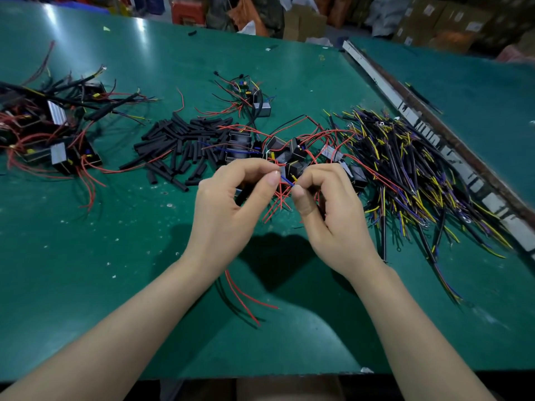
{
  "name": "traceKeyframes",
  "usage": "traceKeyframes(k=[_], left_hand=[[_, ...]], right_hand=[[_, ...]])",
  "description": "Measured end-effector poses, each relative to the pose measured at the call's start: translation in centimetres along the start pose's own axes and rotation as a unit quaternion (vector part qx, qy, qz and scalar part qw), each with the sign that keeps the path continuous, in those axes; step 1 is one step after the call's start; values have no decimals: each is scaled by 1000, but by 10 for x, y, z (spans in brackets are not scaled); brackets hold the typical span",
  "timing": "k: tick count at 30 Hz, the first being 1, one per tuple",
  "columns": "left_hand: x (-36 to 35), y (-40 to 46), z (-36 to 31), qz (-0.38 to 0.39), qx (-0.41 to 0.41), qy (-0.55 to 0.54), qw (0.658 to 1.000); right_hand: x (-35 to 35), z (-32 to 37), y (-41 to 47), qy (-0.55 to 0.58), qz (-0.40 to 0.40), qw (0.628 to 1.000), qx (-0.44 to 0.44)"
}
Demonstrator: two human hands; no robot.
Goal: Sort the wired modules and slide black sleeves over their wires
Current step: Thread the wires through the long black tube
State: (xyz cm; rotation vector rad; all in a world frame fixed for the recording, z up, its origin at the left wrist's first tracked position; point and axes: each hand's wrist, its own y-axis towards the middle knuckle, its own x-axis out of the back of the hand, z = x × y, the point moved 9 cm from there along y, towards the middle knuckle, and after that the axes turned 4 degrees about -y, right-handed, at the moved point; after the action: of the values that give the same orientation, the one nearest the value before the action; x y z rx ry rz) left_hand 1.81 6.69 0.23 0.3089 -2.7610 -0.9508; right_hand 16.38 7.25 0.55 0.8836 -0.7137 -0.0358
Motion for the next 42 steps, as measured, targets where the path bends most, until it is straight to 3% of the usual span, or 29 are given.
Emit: traceKeyframes(k=[5, 12, 17, 21, 25, 29, 32, 35, 42], left_hand=[[1, -1, -5, -3, -41, 50, 998], [-1, -1, -11, -20, -69, 220, 973], [-22, 2, 4, 103, -2, 284, 953], [-35, -1, 0, 214, -93, 322, 918], [-32, -5, 1, 248, -138, 326, 902], [-27, -1, 5, 225, -106, 287, 925], [-21, 4, 13, 187, -8, 201, 962], [-17, 4, 19, 139, 54, 156, 976], [-7, 1, 18, 26, 53, 236, 970]], right_hand=[[0, 0, 0, -10, 7, 1000, -4], [-3, 6, -3, -105, 16, 994, -10], [10, 14, -1, -188, -66, 979, 51], [10, 1, -3, -191, -42, 981, 17], [-1, -11, -4, -158, 9, 987, -34], [-4, -19, -4, -115, 25, 990, -82], [-1, -21, -4, -83, 10, 991, -107], [-1, -17, -2, -84, -3, 990, -112], [-10, -7, -2, -108, -1, 991, -75]])
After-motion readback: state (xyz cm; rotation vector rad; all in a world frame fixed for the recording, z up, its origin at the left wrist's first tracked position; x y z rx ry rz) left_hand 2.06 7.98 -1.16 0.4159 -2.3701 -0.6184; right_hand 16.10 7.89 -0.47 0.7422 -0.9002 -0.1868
